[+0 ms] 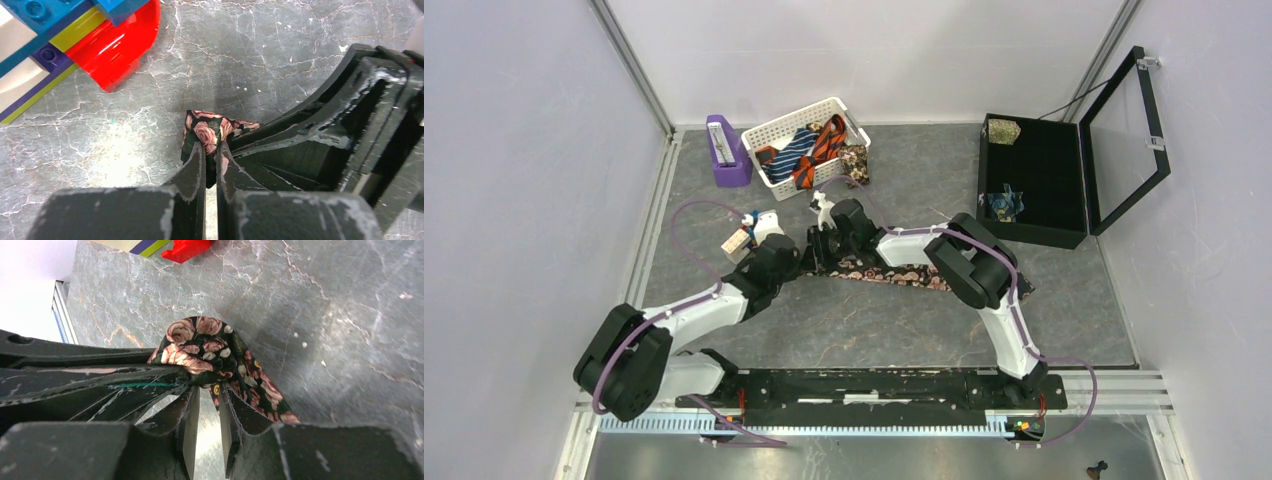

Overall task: Roll the ties
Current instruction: Roll the tie at the center of the board.

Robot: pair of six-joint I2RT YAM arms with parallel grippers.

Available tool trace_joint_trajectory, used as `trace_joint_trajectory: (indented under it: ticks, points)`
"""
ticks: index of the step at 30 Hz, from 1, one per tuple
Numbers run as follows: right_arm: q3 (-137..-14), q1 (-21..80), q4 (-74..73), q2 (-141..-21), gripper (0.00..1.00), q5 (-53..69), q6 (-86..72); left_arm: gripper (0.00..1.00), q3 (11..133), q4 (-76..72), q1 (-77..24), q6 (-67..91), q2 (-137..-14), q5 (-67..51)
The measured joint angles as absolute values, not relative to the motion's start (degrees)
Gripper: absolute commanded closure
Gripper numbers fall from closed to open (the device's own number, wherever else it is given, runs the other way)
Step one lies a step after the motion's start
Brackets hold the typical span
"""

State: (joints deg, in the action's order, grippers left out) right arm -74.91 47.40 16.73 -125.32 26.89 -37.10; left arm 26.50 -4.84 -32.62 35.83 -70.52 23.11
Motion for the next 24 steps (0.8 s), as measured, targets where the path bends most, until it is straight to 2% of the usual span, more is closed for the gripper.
trace_joint_trajectory:
  ticks: [10, 12, 15, 18, 21, 24]
  points:
    - [-70.46, 45.65, 15.11, -119.42, 0.72, 26.52, -35.14, 0.98, 28.32, -4.58, -36.75, 35.70, -74.19, 27.00]
    - [-69.12, 45.19, 15.00, -117.82, 0.72, 26.48, -34.72, 0.95, 28.67, -4.32, -37.71, 35.68, -74.61, 27.51]
    - [-67.20, 44.29, 14.90, -115.46, 0.72, 26.24, -34.20, 0.84, 29.15, -3.92, -38.83, 35.66, -75.26, 28.40]
    - [-65.25, 43.11, 14.94, -113.49, 0.72, 26.11, -33.87, 0.62, 29.61, -3.49, -39.70, 35.18, -75.96, 28.75]
    - [-63.24, 41.71, 14.94, -112.01, 0.72, 25.85, -33.50, 0.50, 29.65, -3.14, -40.69, 34.65, -76.36, 29.08]
    - [-61.98, 40.69, 14.92, -111.20, 0.72, 25.76, -33.17, 0.44, 29.67, -2.96, -41.56, 34.48, -76.36, 29.50]
